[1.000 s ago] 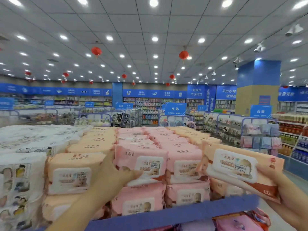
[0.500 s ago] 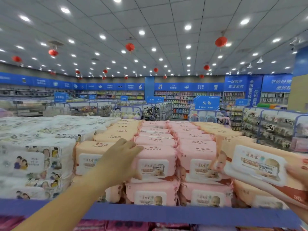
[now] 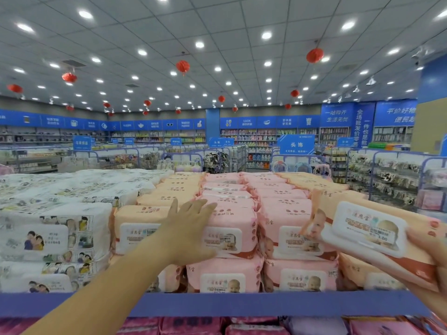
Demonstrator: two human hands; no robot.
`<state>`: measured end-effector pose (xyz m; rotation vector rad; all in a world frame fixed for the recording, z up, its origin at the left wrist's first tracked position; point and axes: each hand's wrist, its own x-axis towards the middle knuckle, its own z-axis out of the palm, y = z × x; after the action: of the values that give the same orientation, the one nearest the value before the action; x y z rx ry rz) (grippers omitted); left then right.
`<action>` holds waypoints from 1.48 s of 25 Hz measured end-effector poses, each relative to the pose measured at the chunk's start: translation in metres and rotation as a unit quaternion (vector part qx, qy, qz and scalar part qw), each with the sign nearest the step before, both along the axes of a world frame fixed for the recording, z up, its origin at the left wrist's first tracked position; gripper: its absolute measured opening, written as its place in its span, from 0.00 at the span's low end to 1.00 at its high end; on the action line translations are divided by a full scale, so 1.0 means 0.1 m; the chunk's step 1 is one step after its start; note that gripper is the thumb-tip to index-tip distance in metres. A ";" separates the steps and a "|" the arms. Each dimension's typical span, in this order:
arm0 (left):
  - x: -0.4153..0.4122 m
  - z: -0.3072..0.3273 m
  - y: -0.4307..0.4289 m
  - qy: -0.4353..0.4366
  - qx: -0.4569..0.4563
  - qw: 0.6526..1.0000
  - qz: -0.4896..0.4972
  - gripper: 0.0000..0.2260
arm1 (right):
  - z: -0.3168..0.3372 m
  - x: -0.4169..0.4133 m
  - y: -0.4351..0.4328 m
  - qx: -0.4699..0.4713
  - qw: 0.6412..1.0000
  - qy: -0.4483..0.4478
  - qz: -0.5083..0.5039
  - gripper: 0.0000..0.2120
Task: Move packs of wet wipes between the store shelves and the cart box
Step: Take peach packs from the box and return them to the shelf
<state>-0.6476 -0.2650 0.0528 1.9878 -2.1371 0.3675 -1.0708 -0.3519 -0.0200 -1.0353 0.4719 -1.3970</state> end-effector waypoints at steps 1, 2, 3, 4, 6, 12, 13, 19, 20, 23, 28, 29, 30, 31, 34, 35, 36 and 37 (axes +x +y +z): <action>-0.12 0.05 0.01 0.040 -0.027 0.998 -0.036 0.43 | 0.23 0.01 0.16 0.017 1.000 -0.001 0.020 0.33; -0.30 0.07 0.02 0.112 -0.045 0.989 -0.084 0.42 | 0.23 0.00 0.15 0.013 0.999 -0.017 0.025 0.32; -0.51 0.13 0.04 0.197 -0.046 0.970 -0.132 0.40 | 0.30 0.06 0.26 0.022 0.999 -0.027 -0.002 0.26; -0.71 0.20 0.01 0.279 -0.041 0.945 -0.169 0.40 | 0.34 0.10 0.29 0.027 0.999 -0.029 -0.022 0.19; -1.12 0.28 -0.09 0.408 -0.021 0.886 -0.221 0.41 | 0.35 0.04 0.32 0.040 0.998 -0.010 -0.043 0.12; -2.23 0.40 -0.62 0.488 0.051 0.847 -0.205 0.49 | 0.46 -0.44 0.22 0.002 1.000 0.023 -0.003 0.16; -2.35 0.41 -0.71 0.487 0.066 0.848 -0.200 0.50 | 0.49 -0.55 0.13 -0.003 1.000 0.030 -0.001 0.14; -2.88 0.46 -1.19 0.492 0.069 0.853 -0.162 0.36 | 0.68 -1.23 -0.53 -0.032 0.992 0.108 0.060 0.18; -2.94 0.47 -1.25 0.483 0.059 0.862 -0.146 0.37 | 0.71 -1.29 -0.67 -0.038 0.990 0.119 0.069 0.19; -3.08 0.51 -1.43 0.440 0.034 0.894 -0.085 0.36 | 0.76 -1.38 -1.10 -0.066 0.980 0.162 0.094 0.20; -3.13 0.57 -1.74 0.317 0.016 0.948 -0.015 0.38 | 0.58 -1.26 -1.75 -0.084 0.972 0.202 0.082 0.24; -3.12 0.58 -1.80 0.286 0.019 0.958 -0.002 0.37 | 0.53 -1.20 -1.86 -0.085 0.971 0.204 0.087 0.24; -3.12 0.58 -1.86 0.254 0.029 0.967 0.016 0.37 | 0.45 -1.13 -1.98 -0.094 0.967 0.220 0.084 0.25; -3.11 0.56 -1.93 0.217 0.045 0.974 0.039 0.37 | 0.38 -1.05 -2.09 -0.105 0.961 0.246 0.076 0.27; -3.11 0.44 -2.10 0.066 0.088 0.988 0.110 0.28 | 0.14 -0.92 -2.31 -0.127 0.941 0.314 0.007 0.36; -3.11 0.40 -2.13 0.038 0.096 0.987 0.125 0.27 | 0.08 -0.91 -2.36 -0.133 0.933 0.333 -0.019 0.33; -3.11 0.35 -2.15 0.018 0.099 0.986 0.135 0.26 | 0.05 -0.90 -2.38 -0.137 0.926 0.349 -0.036 0.27; -3.12 0.32 -2.14 0.002 0.099 0.985 0.140 0.26 | 0.04 -0.91 -2.38 -0.146 0.922 0.357 -0.045 0.23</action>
<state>-0.9598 -0.4791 0.0852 2.4083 -1.9599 0.1976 -1.1617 -0.5898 -0.0160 -1.7999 0.8633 -1.1531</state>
